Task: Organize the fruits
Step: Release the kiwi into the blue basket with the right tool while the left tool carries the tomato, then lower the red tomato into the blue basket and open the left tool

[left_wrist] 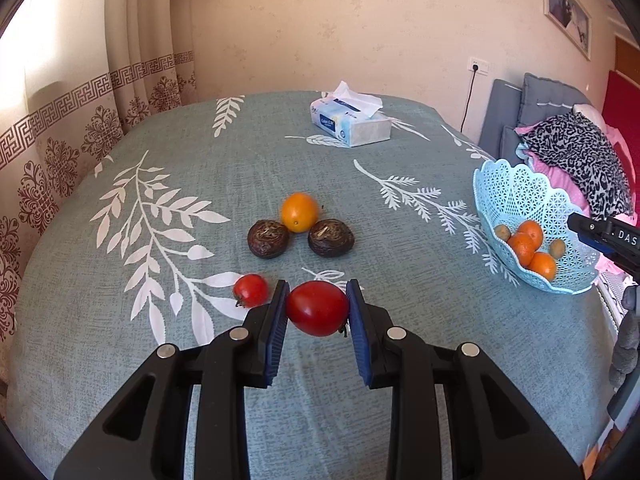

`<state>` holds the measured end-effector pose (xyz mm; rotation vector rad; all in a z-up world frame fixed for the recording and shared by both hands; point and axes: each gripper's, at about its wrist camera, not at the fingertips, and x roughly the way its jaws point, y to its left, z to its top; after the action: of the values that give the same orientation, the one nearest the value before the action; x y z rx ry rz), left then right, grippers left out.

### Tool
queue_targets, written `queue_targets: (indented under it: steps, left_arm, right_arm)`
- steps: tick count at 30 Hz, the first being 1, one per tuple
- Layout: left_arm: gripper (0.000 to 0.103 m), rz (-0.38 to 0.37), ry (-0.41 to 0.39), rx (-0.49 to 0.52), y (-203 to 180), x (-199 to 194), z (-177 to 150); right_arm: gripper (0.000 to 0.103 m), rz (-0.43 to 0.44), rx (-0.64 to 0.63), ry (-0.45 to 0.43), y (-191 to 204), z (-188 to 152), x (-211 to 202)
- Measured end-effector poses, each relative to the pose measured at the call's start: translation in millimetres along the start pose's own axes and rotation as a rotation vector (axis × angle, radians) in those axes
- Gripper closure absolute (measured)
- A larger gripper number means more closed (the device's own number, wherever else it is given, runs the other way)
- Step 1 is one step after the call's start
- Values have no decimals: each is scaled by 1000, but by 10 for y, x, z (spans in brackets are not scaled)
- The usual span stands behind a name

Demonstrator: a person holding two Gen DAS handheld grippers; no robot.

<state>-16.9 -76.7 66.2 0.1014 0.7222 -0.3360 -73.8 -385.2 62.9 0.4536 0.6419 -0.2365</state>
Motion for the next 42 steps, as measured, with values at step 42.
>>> queue_targets:
  steps: [42]
  left_arm:
    - [41,-350,33,81,-1314,418,535]
  right_arm:
    - [62,-45,89,-28,-276,65,-23]
